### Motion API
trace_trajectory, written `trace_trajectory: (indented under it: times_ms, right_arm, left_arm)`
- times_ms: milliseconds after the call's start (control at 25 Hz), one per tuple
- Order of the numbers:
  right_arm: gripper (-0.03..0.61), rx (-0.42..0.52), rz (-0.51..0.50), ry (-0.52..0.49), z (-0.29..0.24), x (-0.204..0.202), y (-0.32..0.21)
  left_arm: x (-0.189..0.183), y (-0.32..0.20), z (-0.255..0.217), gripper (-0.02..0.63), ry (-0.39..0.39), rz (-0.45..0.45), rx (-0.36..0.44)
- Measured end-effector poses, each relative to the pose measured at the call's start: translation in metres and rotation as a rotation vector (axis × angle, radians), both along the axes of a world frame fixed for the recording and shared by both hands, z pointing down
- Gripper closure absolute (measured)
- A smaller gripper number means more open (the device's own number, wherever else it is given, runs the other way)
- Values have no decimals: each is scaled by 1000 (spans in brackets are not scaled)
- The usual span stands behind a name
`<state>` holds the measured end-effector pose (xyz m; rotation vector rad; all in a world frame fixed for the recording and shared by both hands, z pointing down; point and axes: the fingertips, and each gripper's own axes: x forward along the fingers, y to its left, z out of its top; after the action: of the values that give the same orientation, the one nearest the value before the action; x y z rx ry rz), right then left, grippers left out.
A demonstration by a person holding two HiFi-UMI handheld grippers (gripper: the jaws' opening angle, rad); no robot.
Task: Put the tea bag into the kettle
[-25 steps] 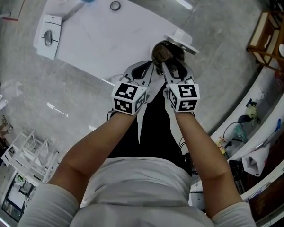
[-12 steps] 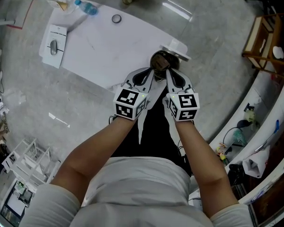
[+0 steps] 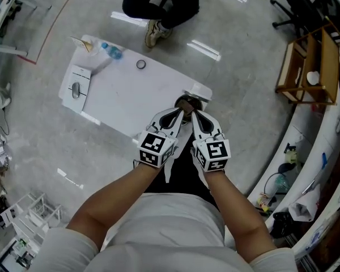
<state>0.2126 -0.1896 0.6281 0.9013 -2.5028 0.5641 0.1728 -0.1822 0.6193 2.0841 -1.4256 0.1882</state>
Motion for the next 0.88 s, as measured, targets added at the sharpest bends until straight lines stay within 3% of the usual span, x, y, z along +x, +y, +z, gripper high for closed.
trace_trajectory:
  times_ms: [520,880]
  right_arm:
    - [569,244,12,-159,-167,-1,-11]
    - [568,328,-41,-194,-217,0,-14]
  left_arm:
    - [9,-18,-162,604,-16,61,268]
    - [17,-17,-213,603,-39,38,332]
